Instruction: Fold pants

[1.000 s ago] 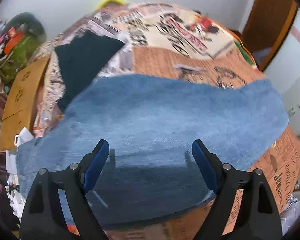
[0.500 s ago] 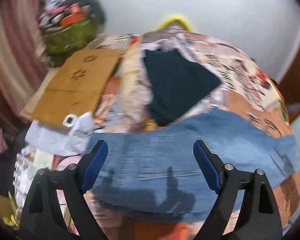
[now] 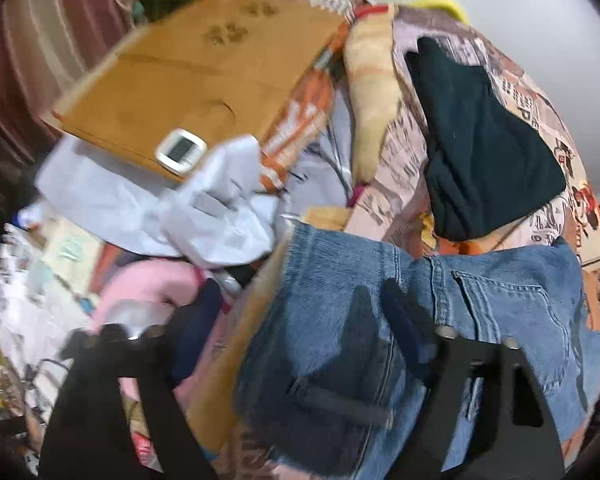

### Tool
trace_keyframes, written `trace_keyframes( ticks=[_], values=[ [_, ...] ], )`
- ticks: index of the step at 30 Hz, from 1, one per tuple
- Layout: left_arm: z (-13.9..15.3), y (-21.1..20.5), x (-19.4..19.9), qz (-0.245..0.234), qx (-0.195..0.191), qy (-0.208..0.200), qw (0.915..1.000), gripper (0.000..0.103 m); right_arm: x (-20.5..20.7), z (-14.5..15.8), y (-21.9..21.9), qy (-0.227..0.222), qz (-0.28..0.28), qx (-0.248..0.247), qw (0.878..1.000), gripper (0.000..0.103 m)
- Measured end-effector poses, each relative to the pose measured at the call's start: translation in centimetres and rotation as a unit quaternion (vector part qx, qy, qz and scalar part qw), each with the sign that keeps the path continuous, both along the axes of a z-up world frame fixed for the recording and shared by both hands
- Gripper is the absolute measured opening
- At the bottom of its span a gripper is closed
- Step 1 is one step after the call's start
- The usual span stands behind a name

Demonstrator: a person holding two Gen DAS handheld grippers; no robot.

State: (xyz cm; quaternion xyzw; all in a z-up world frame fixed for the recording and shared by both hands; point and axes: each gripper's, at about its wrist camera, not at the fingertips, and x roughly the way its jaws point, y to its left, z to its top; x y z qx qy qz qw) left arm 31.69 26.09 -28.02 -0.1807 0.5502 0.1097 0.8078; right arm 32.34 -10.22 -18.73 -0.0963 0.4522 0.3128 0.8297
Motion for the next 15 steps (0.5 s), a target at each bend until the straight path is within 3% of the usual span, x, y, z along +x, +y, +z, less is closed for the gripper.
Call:
trace_keyframes(
  ticks=[4, 7, 8, 9, 10, 15],
  values=[
    [-1.7, -1.2, 1.4, -0.038, -0.044, -0.002, 0.9983, 0.054, 2.2, -1.6, 2.5, 0.011, 0.016, -0.001, 1.0, 0.046],
    [-1.9, -2.3, 1.5, -0.067, -0.081, -0.01, 0.9944, 0.032, 3.5, -2.6, 3.5, 0.024, 0.017, -0.006, 1.0, 0.028],
    [-1.7, -2.7, 1.3, -0.076, -0.082, -0.016, 0.9936, 0.023, 3.8, -3.0, 3.7, 0.033, 0.017, -0.006, 0.999, 0.018],
    [-1.3, -2.9, 1.0, -0.079, -0.07, -0.024, 0.9941, 0.012, 4.0, -3.3, 3.9, 0.041, 0.019, -0.005, 0.999, 0.01],
    [-0.9, -3.2, 0.7, -0.075, -0.048, -0.029, 0.9956, 0.009, 4.1, -3.8, 4.0, 0.049, 0.022, -0.007, 0.999, 0.009],
    [-0.4, -3.4, -0.6, -0.047, 0.061, -0.021, 0.9968, 0.008, 3.9, -4.4, 4.5, 0.027, 0.035, -0.037, 0.998, 0.006]
  ],
)
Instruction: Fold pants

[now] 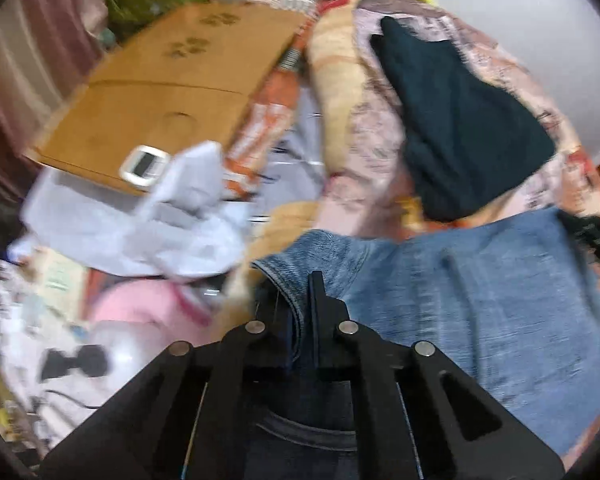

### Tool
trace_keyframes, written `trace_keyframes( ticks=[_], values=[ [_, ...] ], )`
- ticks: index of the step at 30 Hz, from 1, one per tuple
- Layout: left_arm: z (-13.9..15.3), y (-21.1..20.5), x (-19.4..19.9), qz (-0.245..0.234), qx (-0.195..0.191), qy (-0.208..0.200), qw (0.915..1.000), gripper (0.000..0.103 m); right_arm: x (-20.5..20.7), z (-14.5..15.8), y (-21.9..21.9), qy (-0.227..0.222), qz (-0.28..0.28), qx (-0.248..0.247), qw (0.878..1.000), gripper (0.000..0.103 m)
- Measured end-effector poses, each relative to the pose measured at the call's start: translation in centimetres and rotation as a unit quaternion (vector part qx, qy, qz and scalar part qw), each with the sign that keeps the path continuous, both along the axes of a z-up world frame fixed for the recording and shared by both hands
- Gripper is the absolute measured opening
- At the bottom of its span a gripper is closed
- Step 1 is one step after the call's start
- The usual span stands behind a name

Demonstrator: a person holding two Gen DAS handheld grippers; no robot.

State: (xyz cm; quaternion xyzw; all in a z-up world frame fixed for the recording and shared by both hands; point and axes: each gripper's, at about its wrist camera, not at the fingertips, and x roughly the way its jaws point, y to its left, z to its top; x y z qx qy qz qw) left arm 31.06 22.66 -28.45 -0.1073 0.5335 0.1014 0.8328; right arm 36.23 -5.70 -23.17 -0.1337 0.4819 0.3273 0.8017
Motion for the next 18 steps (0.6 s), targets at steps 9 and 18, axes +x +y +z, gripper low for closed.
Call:
trace_keyframes(
  ticks=[9, 18],
  values=[
    [0.5, 0.3, -3.0, 0.035, 0.037, 0.033, 0.9982, 0.026, -0.6, 0.8, -1.4, 0.002, -0.027, -0.002, 1.0, 0.006],
    [4.7, -2.4, -7.9, 0.022, 0.037, 0.003, 0.9991, 0.079, -6.7, 5.5, -5.6, -0.011, -0.018, 0.044, 0.999, 0.014]
  ],
)
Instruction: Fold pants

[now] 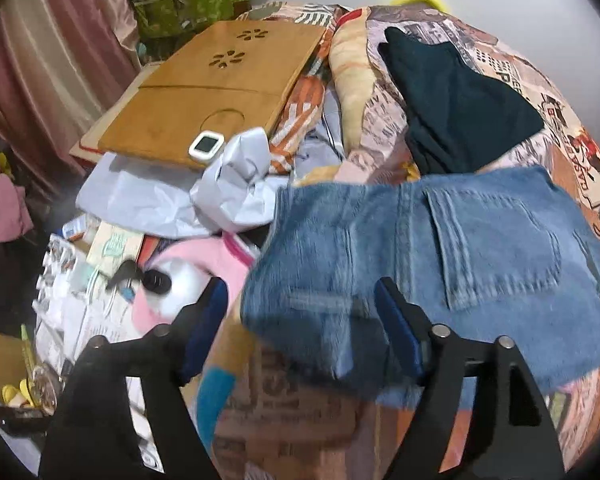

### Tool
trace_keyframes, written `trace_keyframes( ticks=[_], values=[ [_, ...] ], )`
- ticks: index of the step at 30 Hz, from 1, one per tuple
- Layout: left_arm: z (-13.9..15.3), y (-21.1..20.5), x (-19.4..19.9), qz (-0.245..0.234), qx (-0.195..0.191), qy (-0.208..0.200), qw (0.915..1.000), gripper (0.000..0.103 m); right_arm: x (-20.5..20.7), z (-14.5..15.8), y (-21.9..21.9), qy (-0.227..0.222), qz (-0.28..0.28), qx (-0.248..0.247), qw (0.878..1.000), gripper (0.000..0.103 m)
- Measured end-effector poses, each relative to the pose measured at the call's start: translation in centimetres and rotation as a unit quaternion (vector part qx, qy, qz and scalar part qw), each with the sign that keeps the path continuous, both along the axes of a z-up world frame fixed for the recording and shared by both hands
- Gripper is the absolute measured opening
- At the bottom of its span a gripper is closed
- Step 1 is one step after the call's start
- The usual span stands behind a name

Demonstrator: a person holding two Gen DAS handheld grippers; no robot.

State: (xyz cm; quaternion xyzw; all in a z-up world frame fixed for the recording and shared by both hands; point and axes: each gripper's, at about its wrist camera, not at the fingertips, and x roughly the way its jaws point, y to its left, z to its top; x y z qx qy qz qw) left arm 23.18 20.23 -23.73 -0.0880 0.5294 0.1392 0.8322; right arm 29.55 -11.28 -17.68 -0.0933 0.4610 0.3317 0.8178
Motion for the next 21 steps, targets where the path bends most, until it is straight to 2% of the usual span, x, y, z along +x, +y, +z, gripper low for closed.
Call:
trace_keyframes(
  ticks=[4, 6, 8, 11, 12, 15, 17, 21],
  values=[
    [0.3, -1.1, -1.8, 0.002, -0.029, 0.002, 0.9996, 0.082, -3.8, 1.8, -0.9, -0.041, 0.009, -0.01, 0.999, 0.024],
    [0.3, -1.8, -2.2, -0.007, -0.03, 0.003, 0.9995, 0.085, -5.2, 2.4, -1.2, -0.052, 0.013, -0.005, 0.999, 0.035],
    [0.2, -2.5, -2.3, -0.02, -0.038, 0.005, 0.9991, 0.085, -6.6, 3.0, -1.3, -0.063, 0.014, 0.0, 0.998, 0.038],
    [-0.4, -2.8, -2.3, -0.01, -0.084, 0.015, 0.9963, 0.085, -8.3, 3.0, -1.3, -0.068, 0.018, 0.004, 0.998, 0.039],
    [-0.9, -2.8, -2.2, -0.009, -0.111, 0.022, 0.9936, 0.085, -8.7, 2.8, -1.3, -0.069, 0.018, 0.004, 0.997, 0.039],
    [-1.9, -2.9, -1.5, -0.006, -0.153, 0.037, 0.9875, 0.085, -9.9, 2.0, -1.7, -0.07, 0.02, -0.005, 0.997, 0.039],
    [-2.6, -3.1, -0.9, -0.002, -0.168, 0.041, 0.9849, 0.086, -10.3, 1.2, -2.2, -0.066, 0.017, -0.014, 0.998, 0.039],
    [-3.6, -3.1, 0.3, 0.025, -0.172, 0.049, 0.9837, 0.086, -10.4, 0.1, -3.8, -0.044, -0.003, -0.019, 0.999, 0.039]
  ],
)
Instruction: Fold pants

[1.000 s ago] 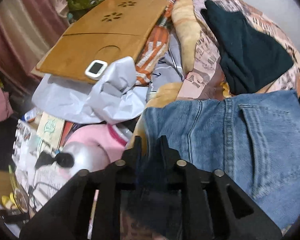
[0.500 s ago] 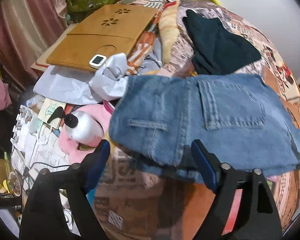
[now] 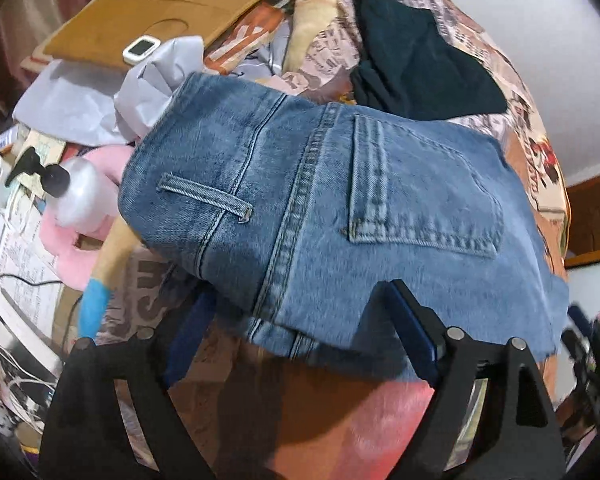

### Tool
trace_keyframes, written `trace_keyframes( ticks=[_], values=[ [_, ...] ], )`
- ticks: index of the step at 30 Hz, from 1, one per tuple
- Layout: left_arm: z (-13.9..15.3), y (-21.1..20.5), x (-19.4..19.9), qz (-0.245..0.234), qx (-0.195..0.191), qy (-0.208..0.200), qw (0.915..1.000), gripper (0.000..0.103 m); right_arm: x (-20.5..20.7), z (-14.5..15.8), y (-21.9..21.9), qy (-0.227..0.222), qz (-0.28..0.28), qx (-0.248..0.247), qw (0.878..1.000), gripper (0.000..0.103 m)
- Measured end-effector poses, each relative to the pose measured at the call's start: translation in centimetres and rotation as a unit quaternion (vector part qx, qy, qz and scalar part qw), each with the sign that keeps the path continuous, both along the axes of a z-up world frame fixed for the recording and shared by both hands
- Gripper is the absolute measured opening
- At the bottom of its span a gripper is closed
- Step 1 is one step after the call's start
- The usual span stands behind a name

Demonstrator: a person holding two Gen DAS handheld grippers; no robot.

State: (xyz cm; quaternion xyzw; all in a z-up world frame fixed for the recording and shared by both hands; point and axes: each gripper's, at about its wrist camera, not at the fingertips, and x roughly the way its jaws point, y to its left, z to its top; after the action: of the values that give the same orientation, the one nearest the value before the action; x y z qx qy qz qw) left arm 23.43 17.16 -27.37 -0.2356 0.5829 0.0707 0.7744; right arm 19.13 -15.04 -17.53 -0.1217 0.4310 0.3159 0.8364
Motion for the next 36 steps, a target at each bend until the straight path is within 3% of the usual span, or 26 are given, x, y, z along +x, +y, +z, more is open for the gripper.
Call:
trace_keyframes(
  ticks=[4, 7, 9, 11, 14, 20, 24, 28, 31, 36],
  values=[
    [0.8, -1.0, 0.0, 0.006, 0.078, -0.021, 0.9967, 0.065, -0.2, -0.3, -2.2, 0.017, -0.026, 0.011, 0.999, 0.039],
    [1.6, -2.1, -0.3, -0.004, 0.146, -0.037, 0.9887, 0.041, -0.8, -0.2, -4.8, 0.013, -0.055, 0.012, 0.998, 0.039],
    [1.8, -2.1, -0.6, -0.007, 0.161, -0.044, 0.9859, 0.025, -1.1, -0.2, -6.9, 0.009, -0.081, 0.007, 0.997, 0.043],
    [2.2, -2.2, -0.8, -0.011, 0.164, -0.055, 0.9849, 0.02, -1.5, -0.2, -10.0, 0.005, -0.12, 0.001, 0.993, 0.045],
    [3.6, -2.5, -1.0, -0.013, 0.182, -0.072, 0.9806, 0.018, -1.7, -0.4, -14.9, 0.009, -0.182, -0.002, 0.983, 0.045],
    [7.1, -3.5, -1.7, -0.028, 0.207, -0.1, 0.9729, 0.018, -2.3, -0.9, -27.2, 0.022, -0.324, 0.012, 0.946, 0.045],
    [6.4, -4.2, -1.6, -0.029, 0.216, -0.077, 0.9729, 0.018, -2.0, -1.4, -34.8, 0.017, -0.4, 0.015, 0.916, 0.045],
    [4.3, -5.0, -1.1, -0.023, 0.228, -0.041, 0.9726, 0.018, -0.2, -3.0, -39.6, 0.04, -0.439, 0.047, 0.897, 0.045],
    [3.0, -5.8, -0.7, -0.027, 0.251, -0.02, 0.9675, 0.018, 2.0, -5.1, -41.6, 0.062, -0.446, 0.068, 0.89, 0.045],
    [1.2, -7.5, -0.4, -0.05, 0.283, 0.015, 0.9578, 0.018, 4.5, -7.5, -42.1, 0.078, -0.426, 0.081, 0.898, 0.045]
  ],
)
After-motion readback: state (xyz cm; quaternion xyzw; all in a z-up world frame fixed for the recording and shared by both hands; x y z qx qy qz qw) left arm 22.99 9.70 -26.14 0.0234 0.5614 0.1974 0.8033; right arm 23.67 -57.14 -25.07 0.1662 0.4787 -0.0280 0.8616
